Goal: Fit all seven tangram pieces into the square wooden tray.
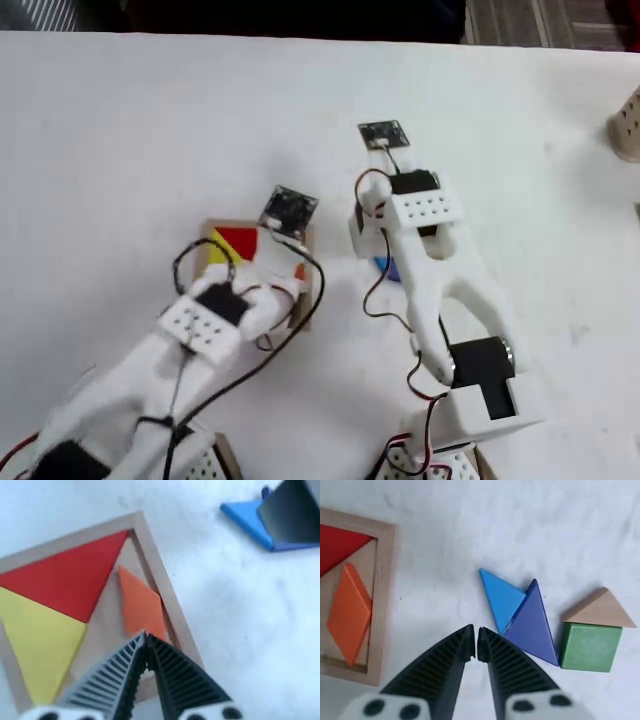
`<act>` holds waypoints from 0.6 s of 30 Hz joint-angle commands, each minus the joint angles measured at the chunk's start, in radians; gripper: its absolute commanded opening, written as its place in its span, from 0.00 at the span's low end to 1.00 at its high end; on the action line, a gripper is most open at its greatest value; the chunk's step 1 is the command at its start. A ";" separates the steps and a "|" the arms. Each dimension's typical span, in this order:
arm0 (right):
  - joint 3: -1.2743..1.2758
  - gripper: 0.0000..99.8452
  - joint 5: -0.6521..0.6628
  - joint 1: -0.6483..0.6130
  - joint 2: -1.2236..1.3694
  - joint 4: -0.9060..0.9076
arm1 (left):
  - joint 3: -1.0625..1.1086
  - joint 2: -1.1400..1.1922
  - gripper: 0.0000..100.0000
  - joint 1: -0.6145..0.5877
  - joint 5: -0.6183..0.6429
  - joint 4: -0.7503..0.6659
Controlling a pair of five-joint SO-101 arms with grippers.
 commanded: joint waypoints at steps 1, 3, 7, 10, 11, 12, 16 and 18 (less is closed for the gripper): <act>-0.003 0.02 0.009 0.010 -0.038 -0.013 | 0.038 -0.093 0.02 -0.050 0.017 -0.097; -0.003 0.02 0.009 0.010 -0.038 -0.013 | 0.075 -0.091 0.02 -0.054 0.018 -0.173; -0.003 0.02 0.009 0.010 -0.038 -0.013 | 0.092 -0.074 0.02 -0.033 0.064 -0.267; -0.003 0.02 0.009 0.010 -0.038 -0.013 | 0.097 -0.042 0.02 0.027 0.104 -0.341; -0.003 0.02 0.009 0.010 -0.038 -0.013 | 0.097 -0.021 0.02 0.056 0.103 -0.347; -0.003 0.02 0.009 0.010 -0.038 -0.013 | 0.097 0.004 0.02 0.085 0.104 -0.348; -0.003 0.02 0.009 0.010 -0.038 -0.013 | 0.091 0.081 0.02 0.140 0.103 -0.350; -0.003 0.02 0.009 0.010 -0.038 -0.013 | 0.091 0.088 0.02 0.140 0.103 -0.347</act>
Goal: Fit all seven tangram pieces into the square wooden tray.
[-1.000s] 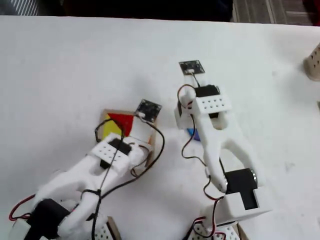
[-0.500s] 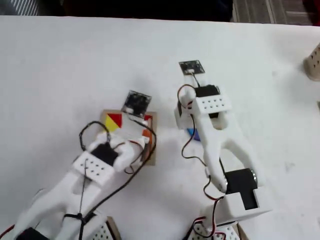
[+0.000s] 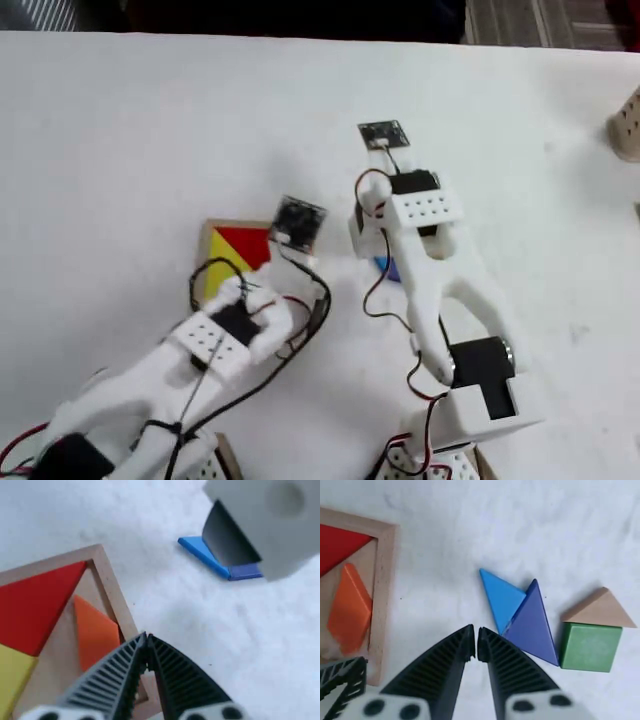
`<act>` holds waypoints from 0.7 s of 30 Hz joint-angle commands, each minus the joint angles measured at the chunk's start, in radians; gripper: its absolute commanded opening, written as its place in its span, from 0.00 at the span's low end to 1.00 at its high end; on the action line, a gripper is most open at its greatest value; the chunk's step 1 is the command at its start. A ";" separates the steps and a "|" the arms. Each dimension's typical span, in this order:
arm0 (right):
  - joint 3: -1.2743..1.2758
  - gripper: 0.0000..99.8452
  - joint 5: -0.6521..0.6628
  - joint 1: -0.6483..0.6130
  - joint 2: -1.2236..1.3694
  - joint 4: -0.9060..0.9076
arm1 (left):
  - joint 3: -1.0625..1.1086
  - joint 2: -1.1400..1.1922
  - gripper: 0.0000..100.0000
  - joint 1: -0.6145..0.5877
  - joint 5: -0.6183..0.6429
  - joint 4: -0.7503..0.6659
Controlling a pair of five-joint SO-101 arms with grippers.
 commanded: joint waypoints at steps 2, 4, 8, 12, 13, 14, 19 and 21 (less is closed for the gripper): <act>-0.003 0.02 0.009 0.010 -0.038 -0.013 | -0.006 0.012 0.02 0.015 0.011 -0.011; -0.003 0.02 0.009 0.010 -0.038 -0.013 | -0.003 0.012 0.02 -0.013 0.011 0.041; -0.003 0.02 0.011 0.012 -0.038 -0.013 | -0.002 0.012 0.02 -0.093 0.011 0.141; -0.003 0.02 0.012 0.012 -0.038 -0.013 | -0.002 0.012 0.02 -0.147 0.011 0.215; -0.003 0.02 0.012 0.012 -0.038 -0.013 | -0.002 0.012 0.02 -0.157 0.011 0.222; -0.003 0.02 0.012 0.012 -0.038 -0.013 | -0.002 0.010 0.02 -0.165 0.011 0.222; -0.003 0.02 0.014 0.012 -0.038 -0.013 | -0.006 0.010 0.02 -0.166 -0.041 0.253; -0.003 0.02 0.014 0.012 -0.038 -0.013 | -0.009 0.008 0.02 -0.165 -0.075 0.261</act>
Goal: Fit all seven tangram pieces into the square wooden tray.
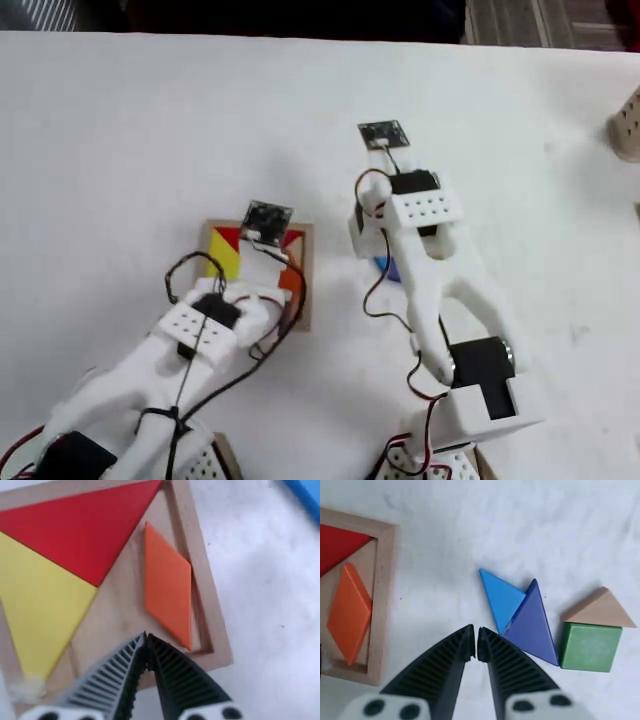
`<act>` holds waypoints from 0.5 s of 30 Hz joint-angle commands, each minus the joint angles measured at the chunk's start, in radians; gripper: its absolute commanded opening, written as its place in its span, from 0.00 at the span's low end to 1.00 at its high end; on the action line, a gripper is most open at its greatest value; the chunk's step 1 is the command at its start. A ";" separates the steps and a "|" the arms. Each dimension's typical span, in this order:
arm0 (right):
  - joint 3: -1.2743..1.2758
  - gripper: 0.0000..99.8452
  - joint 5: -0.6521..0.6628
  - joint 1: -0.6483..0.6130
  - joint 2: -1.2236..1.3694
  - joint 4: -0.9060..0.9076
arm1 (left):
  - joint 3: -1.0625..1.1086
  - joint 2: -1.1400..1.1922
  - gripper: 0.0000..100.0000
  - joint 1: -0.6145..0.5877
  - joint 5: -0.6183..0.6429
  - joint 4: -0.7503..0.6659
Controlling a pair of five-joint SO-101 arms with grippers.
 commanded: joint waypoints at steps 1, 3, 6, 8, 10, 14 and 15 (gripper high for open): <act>-0.003 0.02 0.014 0.012 -0.038 -0.015 | -0.009 -0.004 0.02 -0.007 -0.041 0.011; -0.005 0.02 0.015 0.012 -0.038 -0.021 | -0.015 -0.005 0.02 -0.005 -0.043 0.006; -0.005 0.02 0.015 0.012 -0.038 -0.028 | -0.060 -0.005 0.02 -0.005 -0.043 0.012; -0.005 0.02 0.017 0.012 -0.038 -0.028 | -0.080 -0.005 0.02 -0.002 -0.043 0.006; -0.005 0.02 0.017 0.012 -0.038 -0.027 | -0.083 -0.005 0.02 0.028 -0.043 -0.017; -0.005 0.02 0.009 0.012 -0.038 -0.024 | -0.091 -0.005 0.02 0.077 0.002 -0.086; -0.005 0.02 0.008 0.013 -0.038 -0.024 | -0.091 -0.005 0.02 0.087 0.021 -0.107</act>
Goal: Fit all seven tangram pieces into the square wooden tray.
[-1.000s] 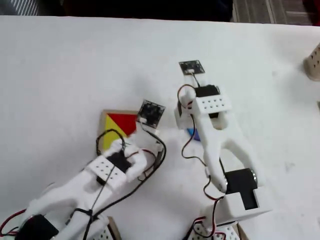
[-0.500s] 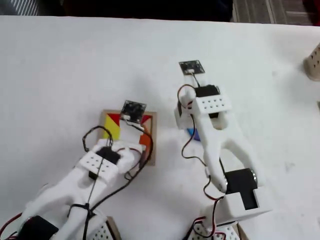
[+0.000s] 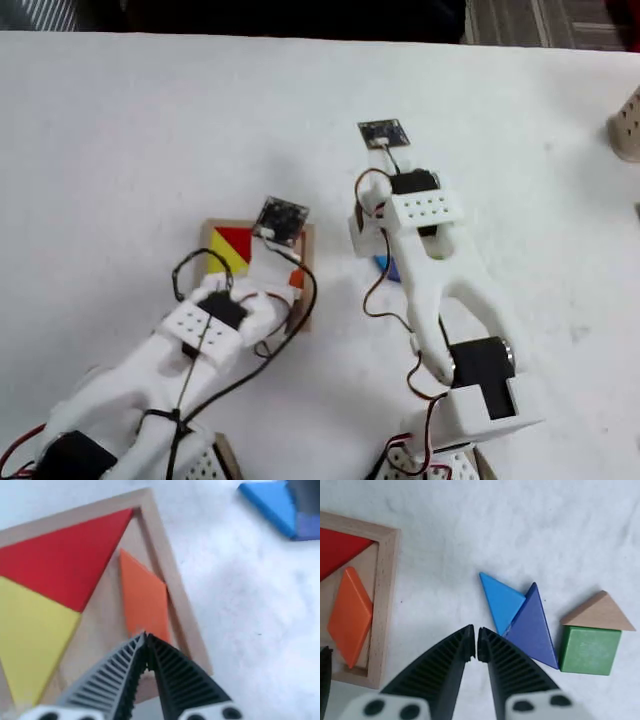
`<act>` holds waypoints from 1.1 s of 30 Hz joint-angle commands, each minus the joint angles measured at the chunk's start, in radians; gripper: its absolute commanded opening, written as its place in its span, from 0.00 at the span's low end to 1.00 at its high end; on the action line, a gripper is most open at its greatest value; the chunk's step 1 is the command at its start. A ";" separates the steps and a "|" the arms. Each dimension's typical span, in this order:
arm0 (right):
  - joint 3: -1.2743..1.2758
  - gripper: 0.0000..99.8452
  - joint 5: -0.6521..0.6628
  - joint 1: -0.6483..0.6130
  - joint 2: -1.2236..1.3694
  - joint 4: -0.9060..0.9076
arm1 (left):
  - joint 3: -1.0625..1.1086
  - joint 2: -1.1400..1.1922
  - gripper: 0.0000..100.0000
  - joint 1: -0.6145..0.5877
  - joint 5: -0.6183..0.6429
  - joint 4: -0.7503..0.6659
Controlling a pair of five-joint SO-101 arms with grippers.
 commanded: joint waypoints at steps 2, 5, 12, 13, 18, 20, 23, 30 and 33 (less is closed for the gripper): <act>-0.005 0.02 -0.015 0.038 -0.038 -0.008 | -0.054 -0.004 0.02 0.054 0.063 -0.098; -0.011 0.02 -0.072 0.090 -0.047 -0.004 | -0.052 0.005 0.02 0.074 0.071 -0.126; -0.046 0.02 -0.077 0.110 -0.039 0.033 | -0.017 0.076 0.02 0.076 0.149 -0.207; -0.044 0.02 -0.077 0.110 -0.039 0.031 | -0.018 0.105 0.02 0.076 0.149 -0.221; -0.044 0.02 -0.077 0.110 -0.039 0.028 | -0.104 0.222 0.02 0.077 0.155 -0.173; -0.044 0.02 -0.077 0.110 -0.039 0.028 | -0.117 0.228 0.02 0.074 0.155 -0.146; -0.044 0.02 -0.077 0.110 -0.038 0.028 | -0.118 0.228 0.02 0.064 0.155 -0.103; -0.043 0.02 -0.075 0.110 -0.038 0.028 | -0.124 0.214 0.02 -0.077 0.146 0.028; -0.043 0.02 -0.072 0.110 -0.038 0.028 | -0.115 0.151 0.02 -0.137 0.091 0.051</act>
